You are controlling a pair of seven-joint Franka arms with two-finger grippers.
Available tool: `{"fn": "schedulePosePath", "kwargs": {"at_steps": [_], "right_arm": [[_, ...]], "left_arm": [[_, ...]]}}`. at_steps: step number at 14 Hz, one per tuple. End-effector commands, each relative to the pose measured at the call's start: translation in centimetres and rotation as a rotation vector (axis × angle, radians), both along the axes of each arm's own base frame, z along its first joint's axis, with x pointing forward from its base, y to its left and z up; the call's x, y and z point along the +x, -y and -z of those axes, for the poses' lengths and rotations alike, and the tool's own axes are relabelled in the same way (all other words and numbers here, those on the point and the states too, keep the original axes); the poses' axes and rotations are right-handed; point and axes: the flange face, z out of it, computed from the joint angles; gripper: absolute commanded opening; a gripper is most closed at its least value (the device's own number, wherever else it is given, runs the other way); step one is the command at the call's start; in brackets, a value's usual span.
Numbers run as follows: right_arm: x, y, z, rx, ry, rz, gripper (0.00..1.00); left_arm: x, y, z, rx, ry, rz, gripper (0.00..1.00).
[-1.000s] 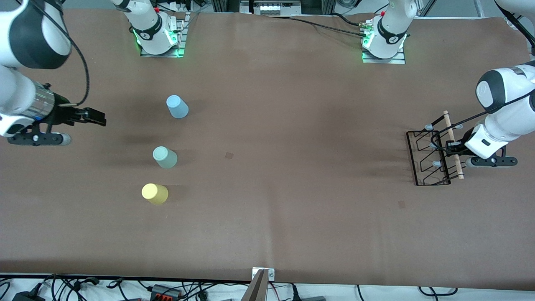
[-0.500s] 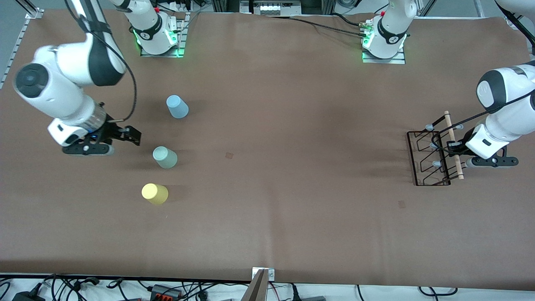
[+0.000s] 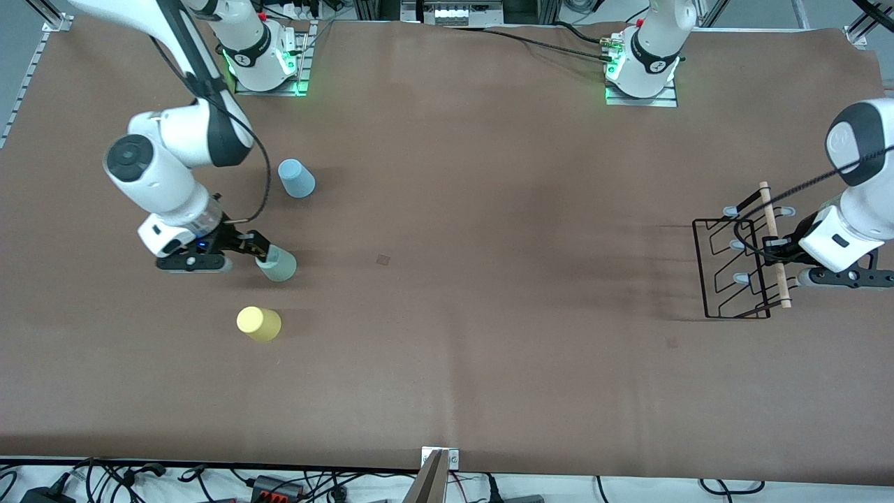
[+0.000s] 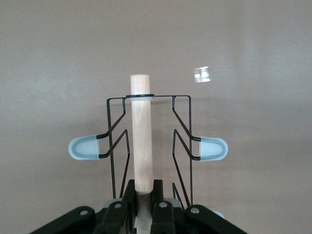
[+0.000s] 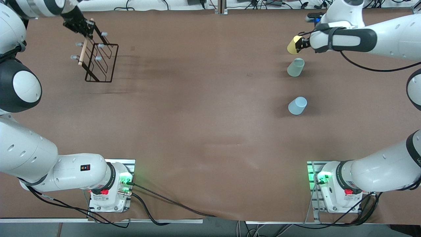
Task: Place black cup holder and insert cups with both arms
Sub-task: 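Carry the holder with the left gripper while the right gripper grasps the teal cup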
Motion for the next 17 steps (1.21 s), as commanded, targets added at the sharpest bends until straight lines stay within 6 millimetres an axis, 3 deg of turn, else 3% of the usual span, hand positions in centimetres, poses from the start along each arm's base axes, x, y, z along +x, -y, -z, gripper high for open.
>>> {"fn": "schedulePosePath", "kwargs": {"at_steps": [1, 3, 8, 12, 15, 17], "right_arm": [[-0.4, -0.3, 1.6, 0.011, 0.031, 0.011, 1.00], [-0.8, -0.2, 2.4, 0.013, 0.042, 0.011, 1.00], [-2.4, 0.1, 4.5, 0.006, 0.008, 0.011, 1.00], [-2.4, 0.0, 6.0, 0.007, 0.015, 0.008, 1.00], [-2.4, -0.1, 6.3, 0.008, 0.018, 0.007, 1.00], [-2.5, -0.2, 6.4, 0.009, 0.015, 0.007, 1.00]], "left_arm": [[0.4, 5.8, -2.9, 0.003, -0.030, 0.055, 0.01], [-0.1, 12.5, -2.7, 0.001, -0.041, 0.090, 0.01], [-2.4, 31.8, -0.8, -0.018, -0.032, 0.022, 0.01], [-5.6, 44.2, 2.6, -0.003, -0.038, -0.018, 0.01], [-7.0, 49.9, 5.1, 0.002, -0.041, 0.009, 0.01], [-8.2, 52.3, 6.8, -0.004, -0.031, 0.001, 0.01]]}}
